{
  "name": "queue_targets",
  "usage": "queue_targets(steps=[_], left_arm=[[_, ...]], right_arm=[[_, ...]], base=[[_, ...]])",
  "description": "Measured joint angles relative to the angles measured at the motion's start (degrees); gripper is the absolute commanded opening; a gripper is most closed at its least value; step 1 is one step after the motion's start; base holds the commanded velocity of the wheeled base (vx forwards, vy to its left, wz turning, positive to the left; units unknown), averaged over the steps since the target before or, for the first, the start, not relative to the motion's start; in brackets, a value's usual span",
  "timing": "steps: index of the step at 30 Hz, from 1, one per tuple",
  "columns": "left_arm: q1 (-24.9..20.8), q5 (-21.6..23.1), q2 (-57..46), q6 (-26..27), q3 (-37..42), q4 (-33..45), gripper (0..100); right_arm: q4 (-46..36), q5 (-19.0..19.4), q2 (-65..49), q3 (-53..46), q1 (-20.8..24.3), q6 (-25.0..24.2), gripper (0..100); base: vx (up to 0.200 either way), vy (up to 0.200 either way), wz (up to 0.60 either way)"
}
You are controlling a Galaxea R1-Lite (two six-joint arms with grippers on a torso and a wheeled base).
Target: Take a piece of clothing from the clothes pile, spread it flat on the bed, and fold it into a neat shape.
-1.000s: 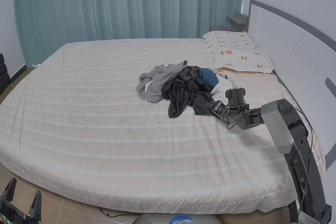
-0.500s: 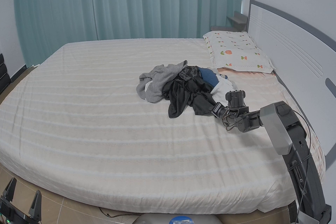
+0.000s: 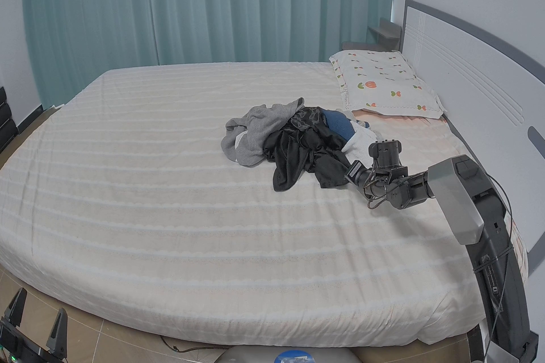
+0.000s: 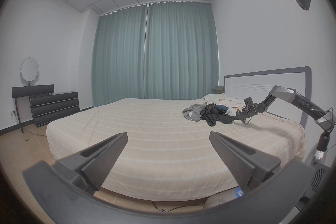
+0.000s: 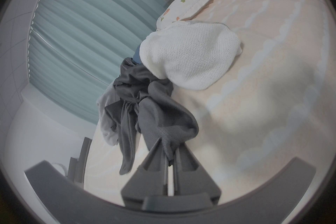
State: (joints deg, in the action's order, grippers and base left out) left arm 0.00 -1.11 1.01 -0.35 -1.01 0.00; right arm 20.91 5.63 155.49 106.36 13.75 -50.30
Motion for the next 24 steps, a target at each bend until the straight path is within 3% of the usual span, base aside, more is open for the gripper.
queue_targets(steps=[11, 24], left_arm=[[0.0, 0.0, 0.0, 0.0, 0.0, 0.0, 100], [0.0, 0.0, 0.0, 0.0, 0.0, 0.0, 100]], right_arm=[[10.1, 7.4, -16.1, -30.1, 0.5, -0.7, 0], [29.3, 13.7, -47.2, -65.0, 3.8, -0.8, 0]], base=[[0.000, 0.000, 0.00], [0.000, 0.000, 0.00]])
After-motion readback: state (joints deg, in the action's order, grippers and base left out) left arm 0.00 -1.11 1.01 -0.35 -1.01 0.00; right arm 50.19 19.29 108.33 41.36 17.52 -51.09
